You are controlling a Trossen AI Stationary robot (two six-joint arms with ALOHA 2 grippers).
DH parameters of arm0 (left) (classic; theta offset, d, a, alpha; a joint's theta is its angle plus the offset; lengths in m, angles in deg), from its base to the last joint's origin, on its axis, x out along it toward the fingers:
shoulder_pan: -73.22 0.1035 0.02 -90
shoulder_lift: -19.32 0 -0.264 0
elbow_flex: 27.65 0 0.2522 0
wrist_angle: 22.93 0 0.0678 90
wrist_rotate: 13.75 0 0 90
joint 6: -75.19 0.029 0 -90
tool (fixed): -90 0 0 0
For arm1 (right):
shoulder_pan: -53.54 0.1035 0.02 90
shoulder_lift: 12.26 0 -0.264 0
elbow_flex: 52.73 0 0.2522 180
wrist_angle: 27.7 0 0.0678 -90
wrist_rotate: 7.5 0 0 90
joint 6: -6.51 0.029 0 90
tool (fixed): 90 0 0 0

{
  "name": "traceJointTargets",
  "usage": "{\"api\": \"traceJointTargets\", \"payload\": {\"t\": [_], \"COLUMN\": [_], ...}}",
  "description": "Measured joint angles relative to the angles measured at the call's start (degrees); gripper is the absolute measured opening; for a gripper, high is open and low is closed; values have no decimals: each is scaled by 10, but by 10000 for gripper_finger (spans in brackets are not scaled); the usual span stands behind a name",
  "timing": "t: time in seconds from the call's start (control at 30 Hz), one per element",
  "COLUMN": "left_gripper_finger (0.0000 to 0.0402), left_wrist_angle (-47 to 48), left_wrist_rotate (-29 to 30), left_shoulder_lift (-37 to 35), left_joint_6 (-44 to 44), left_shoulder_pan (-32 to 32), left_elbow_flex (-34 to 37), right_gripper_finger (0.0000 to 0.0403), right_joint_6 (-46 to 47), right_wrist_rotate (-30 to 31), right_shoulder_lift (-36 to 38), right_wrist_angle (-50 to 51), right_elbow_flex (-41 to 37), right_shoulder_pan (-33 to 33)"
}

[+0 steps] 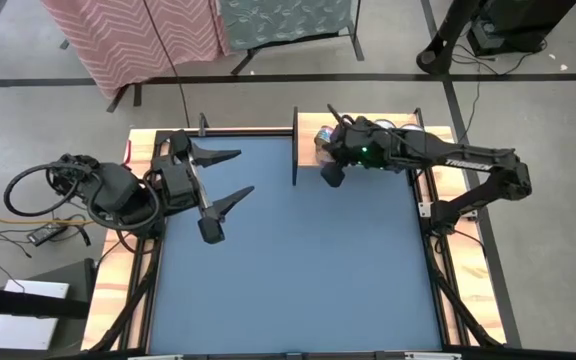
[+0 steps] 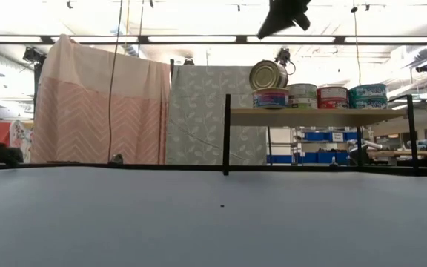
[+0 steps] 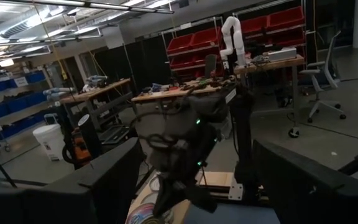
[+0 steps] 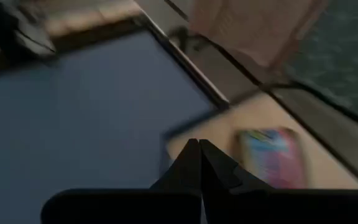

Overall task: Stack canned seafood by type on shelf
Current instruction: Stack the blue-pink tuna can on top of the blue-pink tuna can on the shelf

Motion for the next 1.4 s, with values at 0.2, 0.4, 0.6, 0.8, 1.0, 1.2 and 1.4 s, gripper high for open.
{"api": "traceJointTargets", "payload": {"t": [0.2, 0.4, 0.6, 0.8, 1.0, 1.2, 1.4], "left_gripper_finger": [312, 312, 312, 312, 312, 312, 312], "left_wrist_angle": [0, 0, 0, 8, 17, 19, 21], "left_wrist_rotate": [0, 0, 0, 0, 0, 0, 0], "left_shoulder_lift": [0, 0, 0, 0, 0, 0, 0], "left_joint_6": [-4, -14, -15, -15, -17, -19, -19], "left_shoulder_pan": [0, 0, 0, 0, 0, 0, 0], "left_elbow_flex": [0, 0, 0, 0, 0, 0, 0], "right_gripper_finger": [2, 2, 2, 2, 2, 3, 3], "right_joint_6": [-86, -124, -133, -147, -169, -169, -176], "right_wrist_rotate": [22, 20, 23, 33, 32, 16, 3], "right_shoulder_lift": [-34, -53, -39, -38, -38, -41, -42], "right_wrist_angle": [56, 9, -17, 17, 26, 36, 48], "right_elbow_flex": [0, 0, 14, 22, 23, 23, 23], "right_shoulder_pan": [-12, -11, -14, -34, -50, -63, -75]}}
